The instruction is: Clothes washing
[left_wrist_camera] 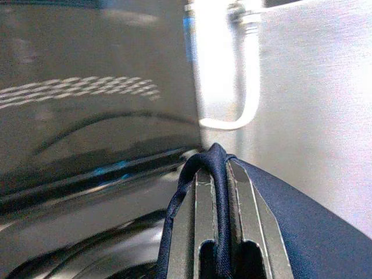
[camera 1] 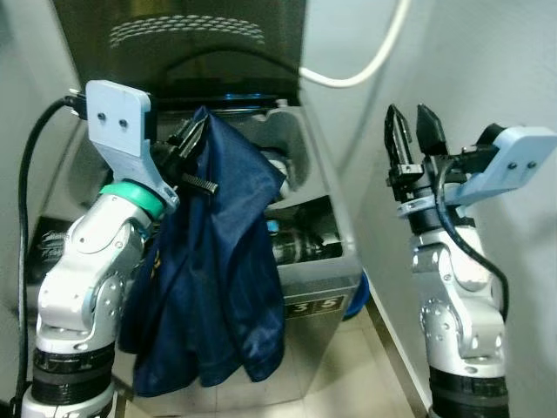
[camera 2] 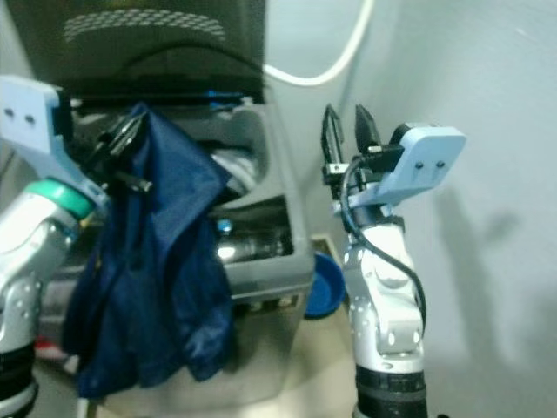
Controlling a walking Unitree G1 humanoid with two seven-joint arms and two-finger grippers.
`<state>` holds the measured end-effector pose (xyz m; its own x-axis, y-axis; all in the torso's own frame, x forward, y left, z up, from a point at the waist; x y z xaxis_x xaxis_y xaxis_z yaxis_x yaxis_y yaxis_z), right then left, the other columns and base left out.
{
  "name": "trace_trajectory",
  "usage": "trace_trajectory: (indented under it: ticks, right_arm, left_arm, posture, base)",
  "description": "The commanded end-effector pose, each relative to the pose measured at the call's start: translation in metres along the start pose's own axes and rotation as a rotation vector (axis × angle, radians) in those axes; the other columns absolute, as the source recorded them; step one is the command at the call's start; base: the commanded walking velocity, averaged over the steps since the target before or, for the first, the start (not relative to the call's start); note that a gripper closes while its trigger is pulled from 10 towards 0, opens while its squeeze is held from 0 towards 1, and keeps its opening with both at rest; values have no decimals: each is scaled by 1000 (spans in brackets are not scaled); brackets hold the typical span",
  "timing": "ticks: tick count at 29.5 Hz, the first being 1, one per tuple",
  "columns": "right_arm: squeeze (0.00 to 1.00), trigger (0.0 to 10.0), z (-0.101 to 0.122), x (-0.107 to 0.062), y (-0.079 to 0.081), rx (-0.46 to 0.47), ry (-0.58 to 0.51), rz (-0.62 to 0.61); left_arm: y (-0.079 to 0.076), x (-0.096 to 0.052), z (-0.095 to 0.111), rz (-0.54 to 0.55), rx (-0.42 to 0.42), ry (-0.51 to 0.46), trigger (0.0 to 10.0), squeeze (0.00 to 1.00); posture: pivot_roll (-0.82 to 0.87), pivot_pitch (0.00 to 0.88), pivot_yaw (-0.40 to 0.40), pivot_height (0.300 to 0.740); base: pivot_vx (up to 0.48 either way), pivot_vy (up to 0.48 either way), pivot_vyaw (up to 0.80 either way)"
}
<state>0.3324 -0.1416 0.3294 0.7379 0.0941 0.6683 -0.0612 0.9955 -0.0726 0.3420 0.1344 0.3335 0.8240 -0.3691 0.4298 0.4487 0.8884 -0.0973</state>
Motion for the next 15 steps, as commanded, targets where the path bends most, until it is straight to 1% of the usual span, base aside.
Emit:
trace_trajectory:
  ticks: [1,2,7,9,15]
  right_arm:
    - [0,10000,3,-1,-1,15,-9,-5]
    - [0,10000,3,-1,-1,15,-10,-6]
    - [0,10000,1,0,0,12,-8,-3]
    - [0,10000,-1,0,3,6,-3,11]
    - [0,10000,-1,0,6,8,-1,22]
  left_arm:
    - [-2,1,10,-11,9,-39,10000,0]
    - [-2,1,11,-7,10,-42,10000,0]
    - [1,1,12,11,12,-49,10000,0]
    - [3,1,13,22,11,-55,10000,0]
    - [3,1,13,22,15,-56,10000,0]
  posture:
    - [-10,46,50,740]
    - [-8,50,50,740]
    - [-8,50,50,740]
    - [-7,50,49,740]
    - [-5,50,49,740]
  base:
    - [0,0,-756]
    - [0,0,-781]
    - [0,480,0]
    - [0,480,0]
    - [0,480,0]
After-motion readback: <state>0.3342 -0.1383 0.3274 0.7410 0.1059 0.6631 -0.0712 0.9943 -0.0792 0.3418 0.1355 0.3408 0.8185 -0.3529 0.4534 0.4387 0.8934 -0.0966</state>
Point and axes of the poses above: a point about 5 cm out from each wrist's last joint towards the gripper, its own x axis pointing out of the wrist towards the gripper, its own z axis along the axis of the wrist's last joint, y = z × x, the point moved 5 cm from there along x, pointing out of the wrist towards the gripper, and after that the axes turned 14 degrees about -x, right-handed, at the moved point
